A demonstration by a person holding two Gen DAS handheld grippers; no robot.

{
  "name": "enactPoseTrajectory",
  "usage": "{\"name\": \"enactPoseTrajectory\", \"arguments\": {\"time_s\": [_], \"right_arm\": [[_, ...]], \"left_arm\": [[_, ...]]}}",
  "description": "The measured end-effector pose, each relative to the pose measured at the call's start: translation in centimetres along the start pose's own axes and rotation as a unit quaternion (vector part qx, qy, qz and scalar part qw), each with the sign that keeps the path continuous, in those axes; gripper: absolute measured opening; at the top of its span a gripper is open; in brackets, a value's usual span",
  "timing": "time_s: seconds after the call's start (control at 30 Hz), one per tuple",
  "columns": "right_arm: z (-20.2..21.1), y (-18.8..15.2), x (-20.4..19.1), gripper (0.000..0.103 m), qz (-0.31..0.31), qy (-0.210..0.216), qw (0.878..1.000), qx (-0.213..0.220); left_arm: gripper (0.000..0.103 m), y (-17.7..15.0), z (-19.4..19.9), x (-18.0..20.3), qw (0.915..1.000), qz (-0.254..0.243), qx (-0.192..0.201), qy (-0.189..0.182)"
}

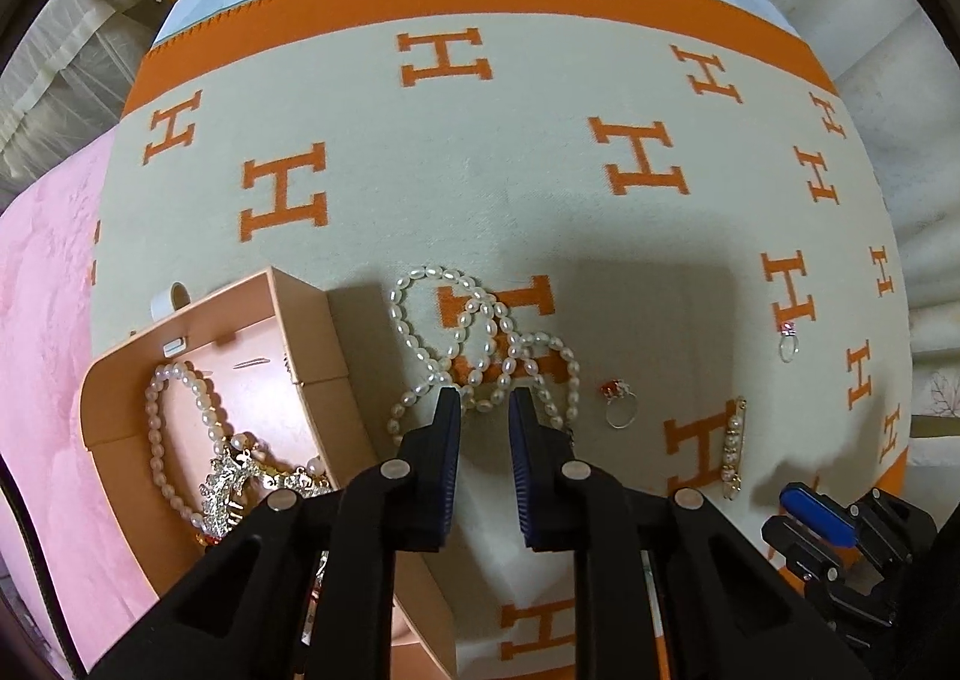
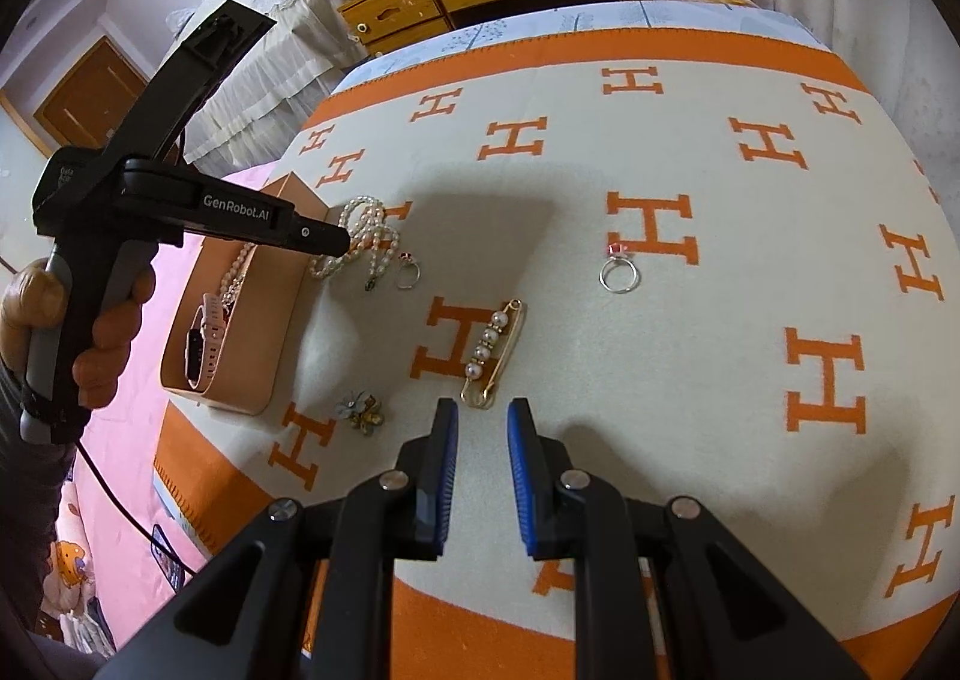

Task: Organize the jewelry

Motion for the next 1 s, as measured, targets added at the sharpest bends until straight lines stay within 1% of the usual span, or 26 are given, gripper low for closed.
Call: {"name": "enactPoseTrajectory", "arguments": {"time_s": [0.07, 0.13, 0.3, 0.43, 0.6, 0.77, 0.83, 0.9, 1.0], "right_arm": [[0.0, 0.1, -0.1, 0.017, -0.001, 0.002, 1.0, -0.001], [0.0, 0.1, -0.3, 0.017, 0.002, -0.004, 1.0, 0.001], [0.0, 0.1, -0.4, 0.017, 0.006, -0.01, 1.0, 0.003], [-0.2, 0.1, -0.5, 0.017, 0.005, -0.012, 1.0, 0.0], [-0.6, 0.0, -0.6, 0.017, 0.004, -0.011, 1.0, -0.006], [-0.9, 0.0, -0.8, 0.017, 0.007, -0.011, 1.0, -0.009], [-0.9, 0.0, -0.9, 0.017, 0.008, -0.011, 1.0, -0.009], [-1.0, -0.1, -0.8, 0.017, 0.007, -0.011, 1.0, -0.01], [-1.1, -0.1, -0.5, 0.017, 0.002, -0.011, 1.0, -0.013]], "left_arm": [[0.014, 0.2, -0.6, 0.1, 1.0, 0.0, -0.004, 0.006], [0.014, 0.4, -1.1, 0.0, 0.9999, 0.001, -0.005, 0.012], [0.014, 0.7, -1.7, -0.1, 0.9999, 0.003, -0.003, 0.013], [0.014, 0.9, -1.6, -0.9, 0.9999, 0.015, 0.0, 0.007], [0.014, 0.9, -1.1, -1.8, 0.9993, 0.037, 0.013, -0.001], [0.014, 1.3, -1.5, -1.5, 0.9995, 0.031, 0.011, 0.0], [0.014, 1.2, -1.6, -1.1, 0.9995, 0.024, 0.018, 0.01], [0.012, 1.2, -1.6, -0.9, 0.9994, 0.024, 0.023, 0.014], [0.008, 1.3, -1.4, -1.0, 0.9989, 0.038, 0.028, 0.006]]}}
Point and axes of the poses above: each gripper's, at about its wrist camera, not at the fingertips, and z roughly against the way its jaws point, x to its right, y to its top, the point moved 4 cm from there along -z, roughly the way its jaws point, and after that the axes turned 6 degrees about -y, right-handed, at the moved point
